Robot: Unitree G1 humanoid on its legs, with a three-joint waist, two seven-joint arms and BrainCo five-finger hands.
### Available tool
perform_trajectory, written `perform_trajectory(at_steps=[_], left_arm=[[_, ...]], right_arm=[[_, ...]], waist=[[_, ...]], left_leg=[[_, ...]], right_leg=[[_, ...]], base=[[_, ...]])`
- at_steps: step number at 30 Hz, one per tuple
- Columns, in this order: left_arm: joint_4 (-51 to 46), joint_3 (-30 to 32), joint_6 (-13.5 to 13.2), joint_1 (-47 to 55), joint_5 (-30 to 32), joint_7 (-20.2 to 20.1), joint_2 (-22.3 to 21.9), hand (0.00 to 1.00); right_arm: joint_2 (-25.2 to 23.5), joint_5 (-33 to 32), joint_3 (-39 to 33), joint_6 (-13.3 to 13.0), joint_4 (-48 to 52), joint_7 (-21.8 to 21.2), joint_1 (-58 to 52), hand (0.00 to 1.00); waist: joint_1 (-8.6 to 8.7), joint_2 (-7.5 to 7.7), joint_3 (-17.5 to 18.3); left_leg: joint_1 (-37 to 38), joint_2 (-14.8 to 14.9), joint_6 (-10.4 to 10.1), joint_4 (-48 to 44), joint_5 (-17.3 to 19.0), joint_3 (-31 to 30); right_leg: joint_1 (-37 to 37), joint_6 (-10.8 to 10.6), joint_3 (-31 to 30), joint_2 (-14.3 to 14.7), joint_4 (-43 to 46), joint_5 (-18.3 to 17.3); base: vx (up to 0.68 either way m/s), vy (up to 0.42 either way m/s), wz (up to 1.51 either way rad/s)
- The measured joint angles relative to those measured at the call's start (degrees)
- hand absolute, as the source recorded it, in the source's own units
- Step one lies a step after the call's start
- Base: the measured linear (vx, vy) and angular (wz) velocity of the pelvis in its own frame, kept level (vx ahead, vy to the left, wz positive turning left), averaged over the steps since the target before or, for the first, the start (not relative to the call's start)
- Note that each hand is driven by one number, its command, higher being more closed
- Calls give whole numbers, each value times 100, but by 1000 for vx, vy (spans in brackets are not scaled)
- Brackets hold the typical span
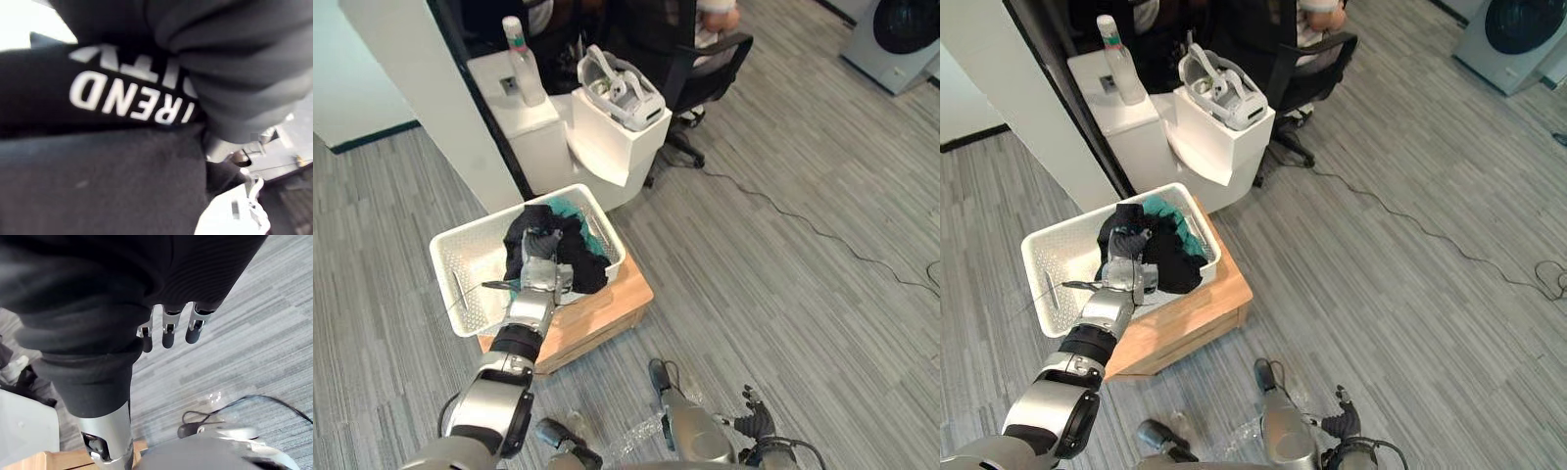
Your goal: Tidy the bed and pick cloth on bed and put in laundry
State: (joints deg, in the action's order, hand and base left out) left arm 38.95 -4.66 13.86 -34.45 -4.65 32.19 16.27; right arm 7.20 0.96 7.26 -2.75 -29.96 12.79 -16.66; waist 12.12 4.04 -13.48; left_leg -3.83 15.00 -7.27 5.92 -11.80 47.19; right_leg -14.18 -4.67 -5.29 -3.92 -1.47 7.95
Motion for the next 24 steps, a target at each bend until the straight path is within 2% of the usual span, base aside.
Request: perform_trajectory(at_steps=[6,11,12,14,17,19,21,24], left_arm=[[-4,34,20,-365,228,208,391,0],[-157,38,-350,-493,450,206,735,0],[-307,53,-452,-493,499,197,844,0],[-547,74,-622,-492,518,144,970,0],[-908,325,-880,-294,251,-187,1065,0],[-1022,481,-1031,229,16,-515,1117,0],[-1037,546,-1039,643,-166,-822,1110,0],[-1287,562,-1022,1280,-207,-1437,1070,0]], right_arm=[[94,-67,78,-65,0,-10,56,0],[94,-160,84,-86,-20,-25,55,0],[94,-161,85,-86,-36,-28,53,0],[95,-160,74,-84,-83,-43,39,0],[101,-148,51,-82,-149,-67,43,0],[116,-130,39,-54,-327,-95,34,0],[118,-79,-6,-31,-443,-168,23,0],[123,-10,-65,82,-531,-200,-25,0]], waist=[[-62,1,-81],[-95,-12,-89],[-106,-14,-88],[-169,-20,-84],[-214,-60,-60],[-220,-149,220],[-228,-216,412],[-366,-268,573]], left_leg=[[-37,-1,4,0,-4,-124],[122,7,3,1,-1,-239],[177,12,2,2,-1,-282],[279,21,-4,4,5,-349],[468,23,-20,7,30,-497],[479,25,-4,8,45,-568],[509,23,0,8,46,-646],[665,24,-45,8,95,-691]], right_leg=[[40,53,108,-18,3,-3],[278,90,280,-33,-1,-84],[359,42,323,-36,0,-141],[509,55,379,-36,-2,-193],[809,38,539,-51,-7,-304],[882,55,586,-58,-32,-331],[986,56,677,-70,-67,-316],[1190,75,716,-74,-82,-352]], base=[[-16,3,10],[-35,-1,11],[-36,-14,16],[-25,-13,17],[-2,-18,23],[22,-24,16],[49,-31,18],[30,-19,12]])
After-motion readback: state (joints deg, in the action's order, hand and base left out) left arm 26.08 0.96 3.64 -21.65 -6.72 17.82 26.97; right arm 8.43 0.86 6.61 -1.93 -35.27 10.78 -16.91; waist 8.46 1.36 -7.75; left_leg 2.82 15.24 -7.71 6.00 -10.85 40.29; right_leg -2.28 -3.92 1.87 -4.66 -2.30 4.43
